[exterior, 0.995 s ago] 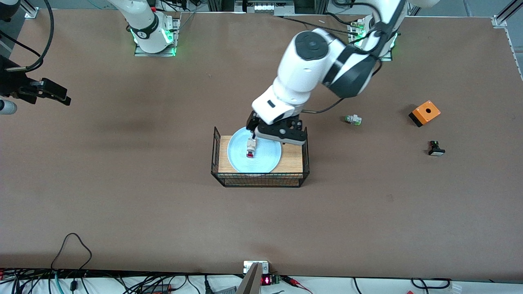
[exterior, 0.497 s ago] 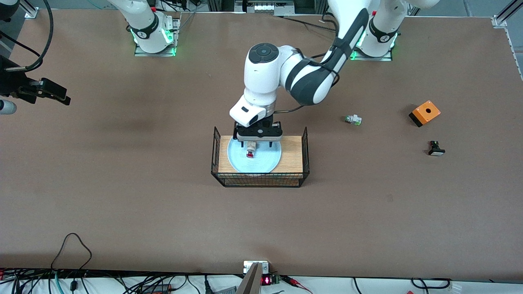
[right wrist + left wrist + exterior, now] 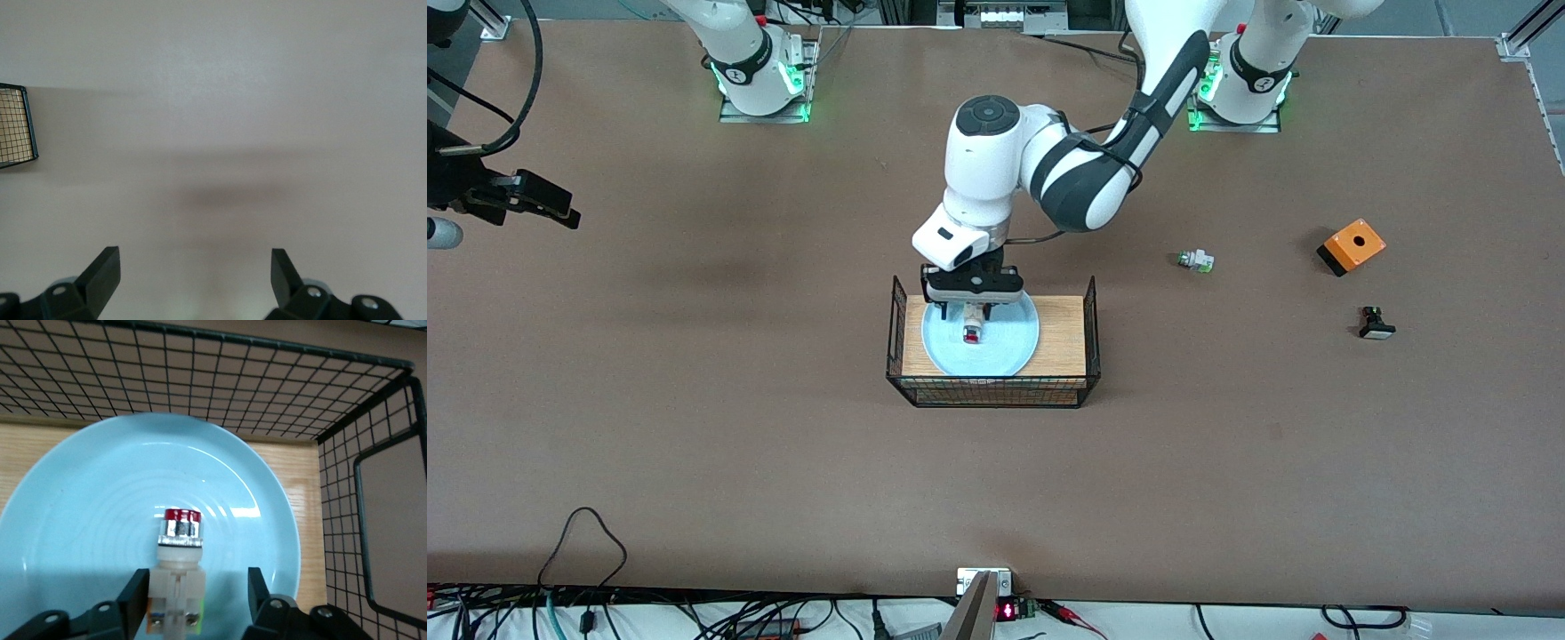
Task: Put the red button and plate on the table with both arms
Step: 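Close the left gripper on the red button and lift it, then carry the red button out of the basket while the right gripper approaches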
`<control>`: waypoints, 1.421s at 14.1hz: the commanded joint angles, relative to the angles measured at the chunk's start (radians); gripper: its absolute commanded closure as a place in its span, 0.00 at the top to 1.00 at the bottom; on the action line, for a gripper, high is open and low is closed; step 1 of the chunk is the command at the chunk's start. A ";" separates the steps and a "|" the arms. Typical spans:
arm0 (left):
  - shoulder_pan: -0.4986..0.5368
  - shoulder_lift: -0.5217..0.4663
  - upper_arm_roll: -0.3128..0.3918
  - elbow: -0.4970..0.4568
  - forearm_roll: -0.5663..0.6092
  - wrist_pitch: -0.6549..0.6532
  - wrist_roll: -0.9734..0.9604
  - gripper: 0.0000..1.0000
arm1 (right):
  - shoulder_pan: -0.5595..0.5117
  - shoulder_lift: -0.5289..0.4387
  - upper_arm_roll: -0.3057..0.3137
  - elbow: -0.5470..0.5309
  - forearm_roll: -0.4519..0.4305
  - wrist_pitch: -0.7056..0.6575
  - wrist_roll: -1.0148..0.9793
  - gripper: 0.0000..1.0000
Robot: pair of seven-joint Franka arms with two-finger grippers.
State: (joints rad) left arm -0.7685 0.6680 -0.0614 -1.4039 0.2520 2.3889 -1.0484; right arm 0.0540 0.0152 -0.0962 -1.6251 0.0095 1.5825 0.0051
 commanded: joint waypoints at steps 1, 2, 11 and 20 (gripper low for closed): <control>0.009 0.001 -0.026 -0.009 0.021 -0.014 -0.013 0.51 | -0.003 -0.009 0.003 0.005 -0.013 -0.016 0.006 1.00; 0.011 -0.001 -0.026 -0.017 0.023 -0.023 -0.010 0.46 | -0.003 -0.008 0.003 0.005 -0.011 -0.016 0.006 1.00; 0.098 -0.226 -0.034 -0.001 0.012 -0.347 0.097 0.12 | 0.003 0.000 0.009 0.007 -0.014 -0.013 0.006 1.00; 0.440 -0.419 0.000 -0.116 -0.178 -0.867 0.946 0.14 | 0.160 0.018 0.024 0.005 0.067 -0.016 0.423 1.00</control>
State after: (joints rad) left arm -0.3733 0.2772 -0.0642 -1.4150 0.0951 1.5665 -0.2667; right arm 0.1157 0.0210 -0.0799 -1.6262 0.0535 1.5789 0.2176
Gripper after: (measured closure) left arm 0.670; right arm 0.000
